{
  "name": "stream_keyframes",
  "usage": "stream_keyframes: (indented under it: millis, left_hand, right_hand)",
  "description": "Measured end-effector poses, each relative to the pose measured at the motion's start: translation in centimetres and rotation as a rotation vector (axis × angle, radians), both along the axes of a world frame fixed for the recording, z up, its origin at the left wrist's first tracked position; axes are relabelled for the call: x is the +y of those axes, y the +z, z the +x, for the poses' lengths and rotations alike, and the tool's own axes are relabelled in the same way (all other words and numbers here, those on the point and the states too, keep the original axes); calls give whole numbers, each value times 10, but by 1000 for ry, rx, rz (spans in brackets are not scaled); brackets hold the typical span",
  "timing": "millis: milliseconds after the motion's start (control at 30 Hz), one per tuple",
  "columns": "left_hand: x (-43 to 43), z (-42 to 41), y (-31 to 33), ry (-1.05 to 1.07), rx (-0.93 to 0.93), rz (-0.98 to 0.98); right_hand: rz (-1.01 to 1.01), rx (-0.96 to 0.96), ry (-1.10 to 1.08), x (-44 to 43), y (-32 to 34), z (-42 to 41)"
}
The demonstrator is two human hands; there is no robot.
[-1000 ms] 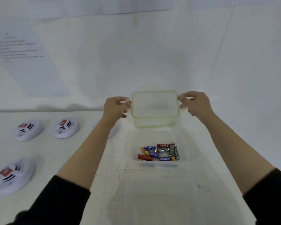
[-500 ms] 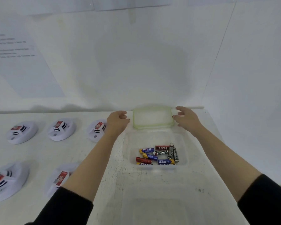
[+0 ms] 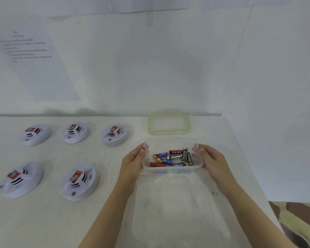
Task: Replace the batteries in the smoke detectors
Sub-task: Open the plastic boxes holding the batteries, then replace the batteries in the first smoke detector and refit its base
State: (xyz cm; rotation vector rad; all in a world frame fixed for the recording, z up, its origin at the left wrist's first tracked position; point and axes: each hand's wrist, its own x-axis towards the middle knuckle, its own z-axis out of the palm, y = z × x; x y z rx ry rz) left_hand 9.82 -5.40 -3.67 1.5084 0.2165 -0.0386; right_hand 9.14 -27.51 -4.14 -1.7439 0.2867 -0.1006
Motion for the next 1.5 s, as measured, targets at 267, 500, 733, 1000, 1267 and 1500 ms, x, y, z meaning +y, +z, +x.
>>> stream_keyframes:
  millis: [267, 500, 733, 1000, 1267, 1500]
  left_hand:
    - [53, -29, 14, 135, -219, 480]
    - [156, -49, -4, -55, 80, 1084]
    - [197, -45, 6, -200, 41, 533]
    - [238, -40, 16, -521, -33, -74]
    - [268, -36, 26, -601, -156, 139]
    - [265, -43, 19, -615, -261, 418]
  right_hand:
    - [-404, -143, 62, 40, 51, -29]
    - [-471, -323, 339, 154, 57, -66]
    - [-307, -71, 522, 233, 19, -67]
    - [-3, -104, 544, 272, 13, -64]
    - [-106, -236, 373, 287, 16, -68]
    - [-243, -268, 269, 298, 20, -76]
